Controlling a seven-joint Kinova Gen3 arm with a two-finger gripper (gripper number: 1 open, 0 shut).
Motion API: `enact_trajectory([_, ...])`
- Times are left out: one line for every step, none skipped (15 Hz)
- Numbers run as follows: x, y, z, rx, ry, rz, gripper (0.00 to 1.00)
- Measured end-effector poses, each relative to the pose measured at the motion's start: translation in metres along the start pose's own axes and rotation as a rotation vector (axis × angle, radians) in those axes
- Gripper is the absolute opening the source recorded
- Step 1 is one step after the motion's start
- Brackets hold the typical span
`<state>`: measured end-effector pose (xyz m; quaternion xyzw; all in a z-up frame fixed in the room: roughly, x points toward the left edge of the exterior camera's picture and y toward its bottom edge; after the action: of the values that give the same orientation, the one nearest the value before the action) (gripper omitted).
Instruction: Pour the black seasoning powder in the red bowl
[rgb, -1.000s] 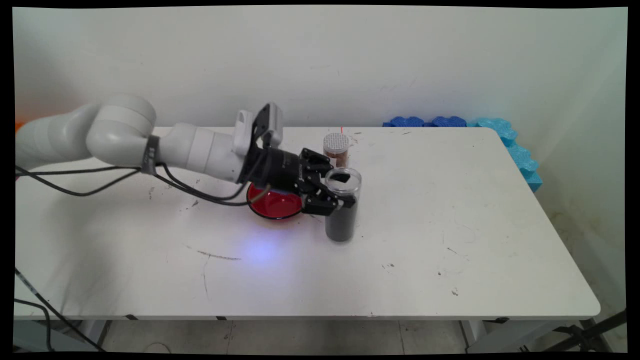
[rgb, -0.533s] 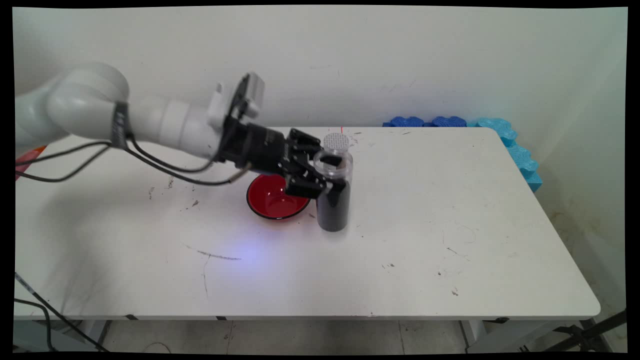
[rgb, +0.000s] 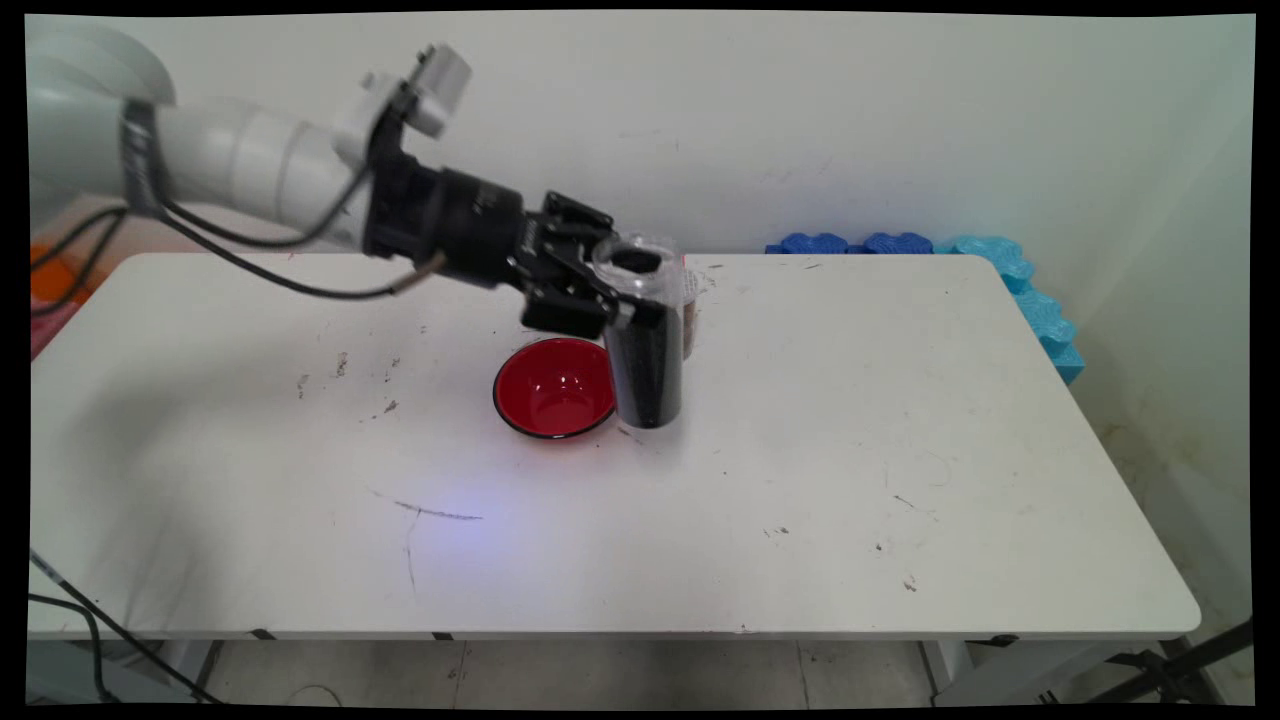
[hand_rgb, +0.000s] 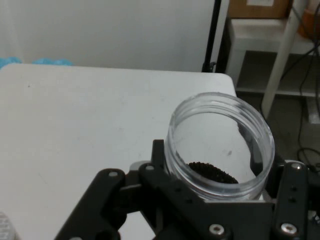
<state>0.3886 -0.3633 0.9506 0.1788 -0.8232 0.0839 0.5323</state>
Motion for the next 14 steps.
enact_trajectory([0.006, 0.0, -0.008, -0.005, 0.003, 0.0, 0.0])
enact_trajectory([0.01, 0.0, -0.014, -0.009, 0.005, 0.0, 0.0])
enact_trajectory([0.016, 0.0, -0.023, -0.015, 0.007, 0.001, 0.0])
enact_trajectory([0.022, 0.0, -0.034, -0.022, 0.009, 0.002, 0.0])
enact_trajectory([0.028, 0.0, -0.044, -0.029, 0.01, 0.005, 0.0])
enact_trajectory([0.033, 0.0, -0.053, -0.034, 0.011, 0.008, 0.0])
enact_trajectory([0.036, -0.001, -0.059, -0.038, 0.013, 0.012, 0.0])
enact_trajectory([0.041, -0.001, -0.068, -0.044, 0.015, 0.02, 0.0])
enact_trajectory([0.047, -0.002, -0.078, -0.05, 0.018, 0.027, 0.0])
enact_trajectory([0.052, -0.002, -0.088, -0.056, 0.02, 0.031, 0.0])
enact_trajectory([0.057, -0.003, -0.096, -0.06, 0.023, 0.033, 0.0])
enact_trajectory([0.063, -0.004, -0.104, -0.064, 0.023, 0.032, 0.0])
enact_trajectory([0.069, -0.004, -0.113, -0.067, 0.023, 0.028, 0.0])
enact_trajectory([0.074, -0.004, -0.121, -0.068, 0.023, 0.023, 0.0])
